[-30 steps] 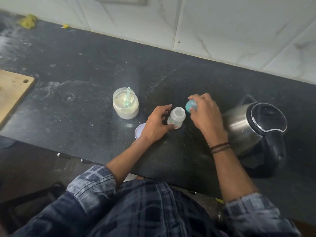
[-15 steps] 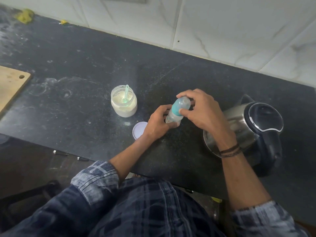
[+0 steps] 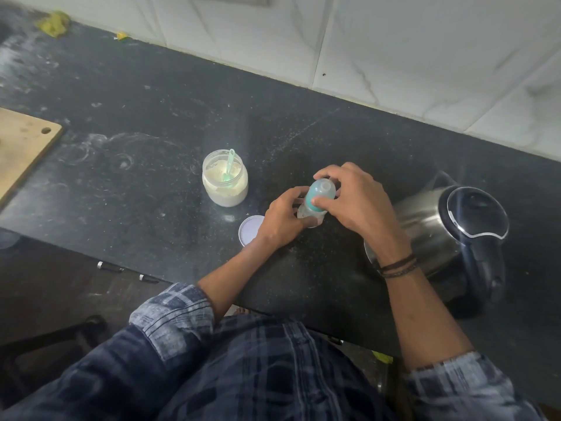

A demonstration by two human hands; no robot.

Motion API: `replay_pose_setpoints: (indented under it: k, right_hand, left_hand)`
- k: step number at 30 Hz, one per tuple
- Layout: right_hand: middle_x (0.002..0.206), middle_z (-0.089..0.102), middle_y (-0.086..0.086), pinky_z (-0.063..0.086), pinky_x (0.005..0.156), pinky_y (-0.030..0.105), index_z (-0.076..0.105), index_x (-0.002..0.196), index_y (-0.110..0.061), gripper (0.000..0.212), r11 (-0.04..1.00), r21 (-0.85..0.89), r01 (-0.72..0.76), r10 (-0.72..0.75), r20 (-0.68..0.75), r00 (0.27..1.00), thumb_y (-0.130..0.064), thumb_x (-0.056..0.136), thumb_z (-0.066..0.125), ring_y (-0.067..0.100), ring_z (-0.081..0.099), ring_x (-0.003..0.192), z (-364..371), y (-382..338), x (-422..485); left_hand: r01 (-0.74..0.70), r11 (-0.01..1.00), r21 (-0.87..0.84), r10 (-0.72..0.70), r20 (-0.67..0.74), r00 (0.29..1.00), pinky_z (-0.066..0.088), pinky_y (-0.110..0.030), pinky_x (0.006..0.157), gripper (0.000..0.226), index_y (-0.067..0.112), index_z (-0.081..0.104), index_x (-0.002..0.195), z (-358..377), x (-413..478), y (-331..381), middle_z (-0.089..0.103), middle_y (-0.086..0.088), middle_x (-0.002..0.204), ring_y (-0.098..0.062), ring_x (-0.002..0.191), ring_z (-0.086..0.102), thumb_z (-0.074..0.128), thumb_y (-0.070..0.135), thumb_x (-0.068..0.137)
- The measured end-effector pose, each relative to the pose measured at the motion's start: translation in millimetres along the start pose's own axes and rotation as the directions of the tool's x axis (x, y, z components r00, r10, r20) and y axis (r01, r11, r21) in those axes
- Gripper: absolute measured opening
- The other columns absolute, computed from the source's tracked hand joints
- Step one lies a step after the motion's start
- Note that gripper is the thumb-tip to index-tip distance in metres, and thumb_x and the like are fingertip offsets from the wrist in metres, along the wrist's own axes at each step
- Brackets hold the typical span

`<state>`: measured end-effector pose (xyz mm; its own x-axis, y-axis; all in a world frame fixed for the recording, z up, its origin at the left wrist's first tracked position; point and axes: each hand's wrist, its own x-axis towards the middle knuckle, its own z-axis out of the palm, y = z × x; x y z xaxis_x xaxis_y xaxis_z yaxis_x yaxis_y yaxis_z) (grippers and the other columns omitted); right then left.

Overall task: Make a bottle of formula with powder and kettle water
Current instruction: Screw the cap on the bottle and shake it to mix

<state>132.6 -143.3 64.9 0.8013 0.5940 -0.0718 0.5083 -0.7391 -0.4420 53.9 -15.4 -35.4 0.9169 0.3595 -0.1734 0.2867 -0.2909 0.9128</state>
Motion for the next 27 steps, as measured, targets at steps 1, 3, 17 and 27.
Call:
replay_pose_setpoints:
  k: [1, 3, 17, 27]
  right_hand:
    - [0.109, 0.058, -0.007, 0.055, 0.078, 0.038, 0.064, 0.119, -0.037, 0.041, 1.0, -0.012, -0.011, 0.011, -0.004, 1.0, -0.042, 0.081, 0.078, 0.018, 0.064, 0.092, -1, 0, 1]
    - [0.109, 0.059, -0.006, 0.05, 0.075, 0.035, 0.064, 0.12, -0.034, 0.046, 0.999, -0.045, -0.029, 0.029, -0.006, 1.0, -0.05, 0.08, 0.079, 0.018, 0.062, 0.093, -3, 0, 1]
    - [0.107, 0.063, -0.007, 0.049, 0.074, 0.032, 0.066, 0.121, -0.03, 0.045, 0.999, -0.024, -0.035, 0.035, 0.004, 0.999, -0.041, 0.081, 0.083, 0.015, 0.064, 0.089, -13, -1, 0]
    - [0.116, 0.063, -0.006, 0.047, 0.078, 0.031, 0.067, 0.126, -0.03, 0.049, 0.999, -0.028, -0.03, 0.03, -0.001, 1.0, -0.038, 0.081, 0.083, 0.014, 0.063, 0.097, -11, -3, -1]
  left_hand:
    - [-0.002, 1.0, -0.001, 0.002, 0.0, 1.0, 0.055, -0.04, 0.1, 0.063, 0.022, 0.057, 0.134, 0, 0, 0, 0.066, 0.005, 0.126, -0.013, 0.113, 0.063, 0.086, 0.021, 0.078]
    - [0.0, 1.0, -0.005, 0.0, -0.001, 1.0, 0.055, -0.04, 0.099, 0.062, 0.022, 0.058, 0.133, 0, -1, 0, 0.067, 0.006, 0.125, -0.012, 0.112, 0.064, 0.086, 0.02, 0.077]
    - [-0.011, 1.0, 0.012, 0.011, 0.013, 1.0, 0.053, -0.036, 0.101, 0.062, 0.019, 0.058, 0.135, -2, 0, 2, 0.066, 0.002, 0.128, -0.013, 0.114, 0.062, 0.085, 0.018, 0.079]
    - [-0.023, 0.999, 0.025, 0.023, 0.014, 1.0, 0.053, -0.038, 0.104, 0.061, 0.02, 0.057, 0.136, -1, -1, 1, 0.065, 0.003, 0.13, -0.014, 0.116, 0.062, 0.084, 0.018, 0.081]
